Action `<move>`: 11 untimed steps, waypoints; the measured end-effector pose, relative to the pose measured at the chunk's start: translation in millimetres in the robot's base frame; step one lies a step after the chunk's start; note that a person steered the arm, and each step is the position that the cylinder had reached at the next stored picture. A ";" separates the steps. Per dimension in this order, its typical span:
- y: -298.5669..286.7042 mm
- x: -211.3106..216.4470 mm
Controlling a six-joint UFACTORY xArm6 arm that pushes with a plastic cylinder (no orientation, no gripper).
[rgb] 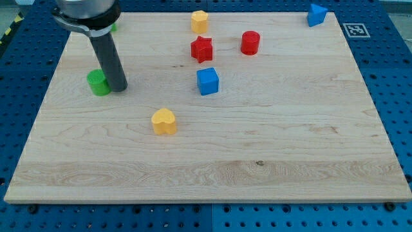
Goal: Move the blue cube towards center right
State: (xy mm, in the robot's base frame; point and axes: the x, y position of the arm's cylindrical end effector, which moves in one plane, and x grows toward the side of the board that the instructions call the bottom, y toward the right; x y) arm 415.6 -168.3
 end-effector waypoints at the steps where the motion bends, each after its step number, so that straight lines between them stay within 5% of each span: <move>1: -6.6 -1.4; 3: 3.1 -1.4; 11: 286.7 -14.0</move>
